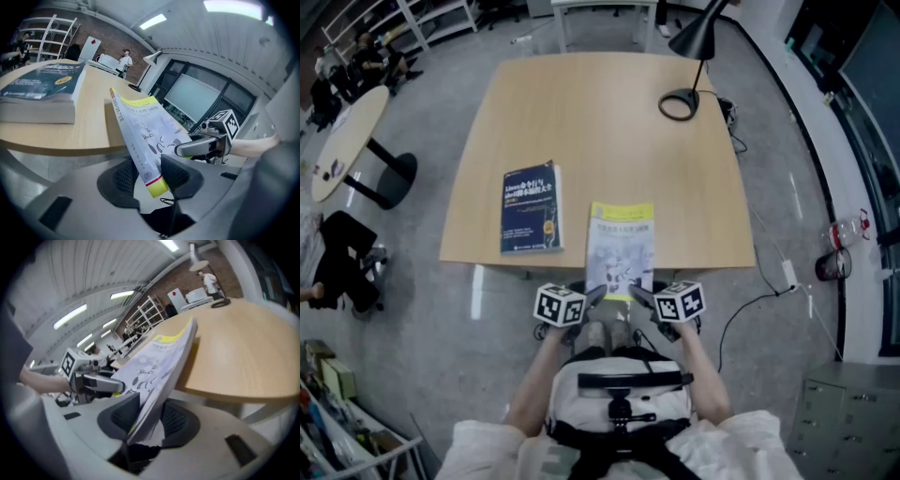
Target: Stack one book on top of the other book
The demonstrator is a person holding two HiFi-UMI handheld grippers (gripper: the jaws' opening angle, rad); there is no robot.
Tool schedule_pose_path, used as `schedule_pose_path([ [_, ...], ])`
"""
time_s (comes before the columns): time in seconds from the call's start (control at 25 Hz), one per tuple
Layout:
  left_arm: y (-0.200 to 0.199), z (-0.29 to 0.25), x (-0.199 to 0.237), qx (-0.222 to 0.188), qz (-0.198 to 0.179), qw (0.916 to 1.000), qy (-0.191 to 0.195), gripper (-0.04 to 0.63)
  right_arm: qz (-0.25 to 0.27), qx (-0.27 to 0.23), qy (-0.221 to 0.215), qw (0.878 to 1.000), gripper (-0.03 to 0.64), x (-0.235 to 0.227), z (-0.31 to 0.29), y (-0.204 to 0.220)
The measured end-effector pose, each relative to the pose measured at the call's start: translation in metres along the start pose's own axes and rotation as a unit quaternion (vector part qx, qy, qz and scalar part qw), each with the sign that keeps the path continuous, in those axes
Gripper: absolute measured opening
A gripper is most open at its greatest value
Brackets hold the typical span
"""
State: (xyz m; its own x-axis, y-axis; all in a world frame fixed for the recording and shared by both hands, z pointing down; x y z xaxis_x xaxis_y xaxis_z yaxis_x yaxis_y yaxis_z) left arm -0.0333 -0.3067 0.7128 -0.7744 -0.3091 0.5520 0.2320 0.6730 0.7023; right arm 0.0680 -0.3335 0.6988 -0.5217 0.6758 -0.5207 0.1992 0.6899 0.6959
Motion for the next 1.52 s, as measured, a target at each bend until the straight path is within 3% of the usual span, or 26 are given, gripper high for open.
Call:
schedule_pose_path([
  [0.16,-0.016,0.004,-0.003,-0.029,0.008,0.9995,-0.004,0.147,0.020,0.001,-0.005,1.000,0.140,0.006,-0.002,-0.015],
  [0.56,-0.075,0.034,-0.003,-0.092,-0.031,0.9948,-0.030,0.147,0.083,-0.046,-0.035,0.995,0.140,0.036,-0.006,-0.078],
  [0.88,-0.119,0.076,0.031,-0.133,-0.050,0.9886,-0.051,0.147,0.119,-0.064,-0.053,0.989,0.140,0.074,-0.046,-0.124],
  [1.28,-0.146,0.162,0.141,-0.101,-0.051,0.9924,-0.048,0.147,0.110,-0.068,-0.033,0.991,0.140,0.151,-0.165,-0.146],
  [1.52,-0.141,0.168,0.180,-0.072,-0.037,0.9957,-0.043,0.149,0.094,-0.051,-0.002,0.994,0.140,0.154,-0.204,-0.141],
])
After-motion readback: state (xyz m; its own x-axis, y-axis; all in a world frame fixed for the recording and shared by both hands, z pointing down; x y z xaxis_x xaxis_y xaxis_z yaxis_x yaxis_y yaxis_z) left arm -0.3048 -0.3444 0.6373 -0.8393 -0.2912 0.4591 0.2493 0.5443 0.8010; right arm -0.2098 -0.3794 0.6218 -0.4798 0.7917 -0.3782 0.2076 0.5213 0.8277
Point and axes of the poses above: the fingertips, and each gripper's own axes: z backward along the fingers, x to its left, y out of its underside, the point moved 1 cm from there along z, backward along the fingers, and after that the axes turned 11 degrees about -x, right-handed, at the moved point
